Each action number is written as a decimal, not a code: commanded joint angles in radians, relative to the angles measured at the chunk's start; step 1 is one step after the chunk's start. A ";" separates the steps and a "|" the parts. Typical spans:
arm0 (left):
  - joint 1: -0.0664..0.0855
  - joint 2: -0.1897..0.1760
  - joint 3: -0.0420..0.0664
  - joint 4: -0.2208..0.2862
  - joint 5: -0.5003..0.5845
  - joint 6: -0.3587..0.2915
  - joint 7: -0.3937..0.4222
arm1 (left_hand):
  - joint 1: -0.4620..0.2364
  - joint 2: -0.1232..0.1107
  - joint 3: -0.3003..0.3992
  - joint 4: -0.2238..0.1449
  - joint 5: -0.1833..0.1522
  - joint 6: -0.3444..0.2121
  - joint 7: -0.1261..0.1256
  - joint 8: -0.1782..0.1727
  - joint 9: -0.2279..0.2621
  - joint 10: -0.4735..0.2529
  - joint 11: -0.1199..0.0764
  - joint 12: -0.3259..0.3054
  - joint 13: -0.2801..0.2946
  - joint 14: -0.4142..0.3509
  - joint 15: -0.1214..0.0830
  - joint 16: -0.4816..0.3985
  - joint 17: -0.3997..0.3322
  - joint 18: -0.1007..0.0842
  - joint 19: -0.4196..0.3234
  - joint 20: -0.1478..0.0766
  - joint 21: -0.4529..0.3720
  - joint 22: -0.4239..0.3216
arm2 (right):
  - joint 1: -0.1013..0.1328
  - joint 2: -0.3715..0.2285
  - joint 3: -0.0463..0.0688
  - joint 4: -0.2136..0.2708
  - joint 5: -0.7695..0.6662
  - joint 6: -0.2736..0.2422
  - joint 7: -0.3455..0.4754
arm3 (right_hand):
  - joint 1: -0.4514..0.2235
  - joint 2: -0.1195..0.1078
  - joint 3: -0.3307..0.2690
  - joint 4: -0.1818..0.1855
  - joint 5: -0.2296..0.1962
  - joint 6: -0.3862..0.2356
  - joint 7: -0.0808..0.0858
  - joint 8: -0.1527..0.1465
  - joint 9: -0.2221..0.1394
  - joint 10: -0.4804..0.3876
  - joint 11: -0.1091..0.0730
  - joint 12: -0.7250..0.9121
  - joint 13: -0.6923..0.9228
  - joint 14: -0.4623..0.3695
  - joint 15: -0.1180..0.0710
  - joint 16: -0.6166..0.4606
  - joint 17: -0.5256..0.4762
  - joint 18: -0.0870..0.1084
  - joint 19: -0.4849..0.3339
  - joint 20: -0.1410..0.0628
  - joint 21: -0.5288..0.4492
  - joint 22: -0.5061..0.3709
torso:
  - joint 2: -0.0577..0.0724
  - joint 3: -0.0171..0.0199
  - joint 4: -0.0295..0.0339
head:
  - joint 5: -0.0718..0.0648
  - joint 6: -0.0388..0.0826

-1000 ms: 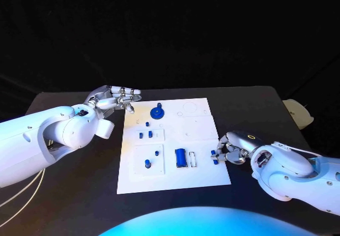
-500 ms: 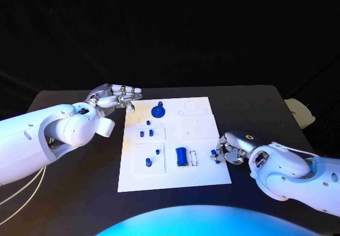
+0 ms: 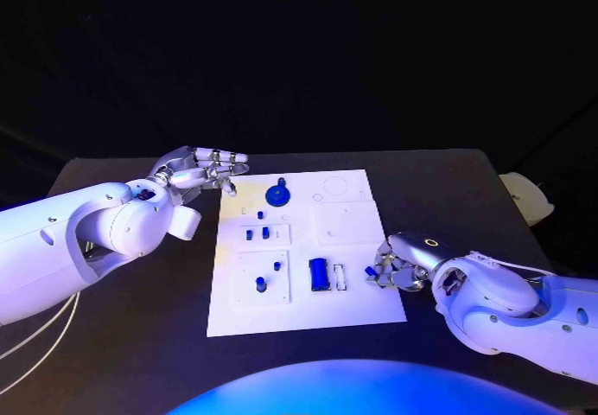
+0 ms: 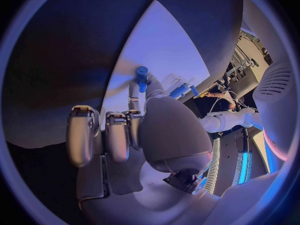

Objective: Assemble the parts on the task board

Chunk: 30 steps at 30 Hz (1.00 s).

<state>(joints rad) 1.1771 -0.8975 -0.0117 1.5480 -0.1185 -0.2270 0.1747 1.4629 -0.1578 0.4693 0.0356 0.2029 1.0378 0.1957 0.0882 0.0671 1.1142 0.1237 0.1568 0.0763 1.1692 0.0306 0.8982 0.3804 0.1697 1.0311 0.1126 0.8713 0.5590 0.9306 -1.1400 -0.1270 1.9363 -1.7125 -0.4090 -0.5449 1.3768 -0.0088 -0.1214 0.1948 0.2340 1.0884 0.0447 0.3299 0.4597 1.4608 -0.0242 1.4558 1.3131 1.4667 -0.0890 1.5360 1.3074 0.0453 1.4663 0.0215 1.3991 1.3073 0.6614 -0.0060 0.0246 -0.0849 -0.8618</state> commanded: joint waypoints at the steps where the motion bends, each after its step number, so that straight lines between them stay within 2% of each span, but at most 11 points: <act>1: 0.001 0.001 0.001 0.003 -0.002 0.016 0.004 | -0.004 0.010 0.000 -0.007 -0.002 -0.007 0.002 0.004 0.001 -0.008 -0.001 0.006 -0.002 -0.007 0.001 -0.004 -0.002 0.016 -0.005 0.002 0.005 0.001 | -0.012 0.005 -0.010 -0.010 -0.040 0.094 -0.017 | 0.044 0.017 0.024 -0.012 -0.006 0.005 -0.007 -0.007 -0.007 0.039 -0.008 -0.008 0.161 0.088 -0.002 0.002 0.187 -0.013 0.056 -0.001 -0.004 0.220 | 0.000 0.0000 0.0010 | 0.002 -0.001; 4: 0.000 0.001 0.001 0.002 -0.002 0.016 0.005 | -0.004 0.010 0.000 -0.007 -0.002 -0.007 0.002 0.004 0.001 -0.008 -0.001 0.006 -0.002 -0.007 0.001 -0.004 -0.002 0.016 -0.005 0.002 0.005 0.001 | -0.012 0.008 -0.010 -0.008 -0.049 0.092 -0.019 | 0.104 0.024 0.091 -0.043 0.023 0.005 -0.010 -0.019 -0.012 0.037 -0.011 -0.011 0.160 0.088 -0.007 0.002 0.187 -0.013 0.056 -0.005 -0.001 0.221 | 0.000 0.0000 0.0009 | 0.003 -0.002; 8: 0.000 0.002 0.001 0.001 -0.002 0.016 0.005 | -0.005 0.009 0.001 -0.008 -0.002 -0.008 0.002 0.005 0.000 -0.010 -0.001 0.008 -0.002 -0.007 0.001 -0.004 -0.002 0.016 -0.006 0.002 0.006 0.002 | -0.012 0.007 -0.009 0.001 -0.050 0.072 -0.022 | 0.124 0.017 0.167 -0.059 0.035 0.004 -0.009 -0.027 -0.012 0.036 -0.012 -0.015 0.159 0.088 -0.006 0.003 0.189 -0.014 0.058 -0.006 0.003 0.222 | -0.001 -0.0003 0.0014 | 0.004 0.000; 10: 0.000 0.003 0.000 0.001 -0.002 0.015 0.005 | -0.005 0.009 0.001 -0.008 -0.002 -0.008 0.002 0.005 0.000 -0.010 -0.001 0.008 -0.002 -0.007 0.001 -0.004 -0.002 0.016 -0.006 0.002 0.006 0.002 | -0.011 0.005 -0.009 0.008 -0.039 0.052 -0.023 | 0.115 0.005 0.203 -0.060 0.051 0.003 -0.007 -0.027 -0.008 0.037 -0.012 -0.016 0.159 0.088 -0.005 0.003 0.189 -0.014 0.058 -0.005 0.006 0.223 | -0.001 -0.0004 0.0011 | 0.004 0.000; 14: 0.000 0.004 0.000 0.001 -0.002 0.016 0.005 | -0.005 0.009 0.001 -0.008 -0.002 -0.008 0.002 0.005 0.000 -0.010 -0.001 0.008 -0.002 -0.007 0.001 -0.004 -0.002 0.016 -0.006 0.002 0.006 0.002 | -0.005 0.003 -0.008 0.022 -0.005 0.012 -0.023 | 0.071 -0.041 0.304 -0.057 0.097 -0.001 -0.004 -0.023 0.007 0.037 -0.010 -0.020 0.157 0.088 -0.004 0.001 0.187 -0.016 0.061 -0.003 0.015 0.225 | -0.001 -0.0012 0.0013 | 0.004 0.003; 18: 0.000 0.005 0.000 0.001 -0.002 0.016 0.005 | -0.005 0.009 0.001 -0.008 -0.002 -0.008 0.002 0.005 0.000 -0.010 -0.001 0.008 -0.002 -0.007 0.001 -0.004 -0.002 0.016 -0.006 0.002 0.006 0.002 | 0.006 0.004 -0.007 0.034 0.028 -0.014 -0.022 | 0.063 -0.047 0.322 -0.056 0.099 -0.001 -0.005 -0.022 0.010 0.036 -0.009 -0.021 0.156 0.088 -0.003 0.001 0.187 -0.017 0.062 -0.003 0.017 0.225 | 0.000 -0.0009 0.0012 | 0.006 0.005; 19: 0.000 0.005 0.000 0.001 -0.002 0.016 0.005 | -0.005 0.009 0.001 -0.008 -0.002 -0.008 0.002 0.005 0.000 -0.010 -0.001 0.008 -0.002 -0.007 0.001 -0.004 -0.002 0.016 -0.006 0.002 0.006 0.002 | 0.010 0.005 -0.006 0.038 0.039 -0.023 -0.022 | 0.037 -0.070 0.379 -0.060 0.100 -0.002 -0.005 -0.018 0.020 0.037 -0.009 -0.023 0.156 0.088 -0.004 0.001 0.187 -0.017 0.062 -0.002 0.019 0.226 | 0.001 -0.0004 0.0012 | 0.006 0.005; 21: 0.000 0.005 0.000 0.001 -0.002 0.016 0.005 | -0.005 0.009 0.001 -0.008 -0.002 -0.008 0.002 0.005 0.000 -0.010 -0.001 0.008 -0.002 -0.007 0.001 -0.004 -0.002 0.016 -0.006 0.002 0.006 0.002 | 0.017 0.006 -0.006 0.044 0.051 -0.035 -0.022 | 0.036 -0.071 0.381 -0.060 0.100 -0.002 -0.005 -0.018 0.020 0.037 -0.009 -0.023 0.156 0.088 -0.004 0.001 0.187 -0.017 0.062 -0.002 0.019 0.226 | 0.001 -0.0003 0.0012 | 0.007 0.006; 22: 0.000 0.006 0.000 0.001 -0.002 0.016 0.005 | -0.005 0.009 0.001 -0.008 -0.002 -0.008 0.002 0.005 0.000 -0.010 -0.001 0.008 -0.002 -0.007 0.001 -0.004 -0.002 0.016 -0.006 0.002 0.006 0.002 | 0.021 0.007 -0.006 0.047 0.057 -0.040 -0.022 | 0.018 -0.083 0.413 -0.063 0.101 -0.003 -0.006 -0.015 0.027 0.037 -0.009 -0.023 0.156 0.088 -0.003 0.002 0.188 -0.017 0.063 -0.002 0.021 0.226 | 0.000 -0.0002 0.0015 | 0.008 0.005; 24: 0.000 0.006 0.000 0.001 -0.002 0.016 0.005 | -0.005 0.009 0.001 -0.008 -0.002 -0.008 0.002 0.005 0.000 -0.010 -0.001 0.008 -0.002 -0.007 0.001 -0.004 -0.002 0.016 -0.006 0.002 0.006 0.002 | 0.028 0.009 -0.006 0.051 0.068 -0.048 -0.022 | 0.007 -0.090 0.430 -0.064 0.101 -0.003 -0.006 -0.014 0.030 0.038 -0.009 -0.023 0.157 0.088 -0.003 0.002 0.189 -0.018 0.063 -0.003 0.023 0.227 | 0.001 -0.0004 0.0021 | 0.007 0.005; 30: 0.000 0.005 0.000 0.003 -0.002 0.016 0.004 | -0.005 0.009 0.001 -0.008 -0.002 -0.008 0.002 0.005 0.000 -0.010 -0.001 0.008 -0.002 -0.007 0.001 -0.004 -0.002 0.016 -0.006 0.002 0.006 0.002 | 0.039 0.027 -0.006 0.058 0.098 -0.071 -0.024 | -0.014 -0.101 0.455 -0.065 0.100 -0.002 -0.007 -0.012 0.036 0.039 -0.009 -0.022 0.157 0.089 -0.003 0.003 0.191 -0.018 0.064 -0.003 0.024 0.227 | 0.001 0.0002 0.0008 | 0.013 0.006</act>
<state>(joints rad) 1.1770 -0.8938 -0.0119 1.5478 -0.1185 -0.2267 0.1743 1.4588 -0.1537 0.4722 0.0327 0.2030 1.0377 0.1956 0.0882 0.0671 1.1106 0.1200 0.1623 0.0754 1.1692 0.0307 0.8982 0.3794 0.1698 1.0311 0.1125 0.8713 0.5597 0.9690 -1.1173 -0.1323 1.9909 -1.6520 -0.4518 -0.5604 1.3723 -0.1124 0.2257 0.2316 0.3311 1.0788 0.0427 0.3159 0.4581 1.4693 -0.0327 1.4316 1.3081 1.4666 -0.0893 1.5360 1.3073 0.0454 1.4663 0.0215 1.4192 1.3078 0.6621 -0.0065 0.0260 -0.0745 -0.8555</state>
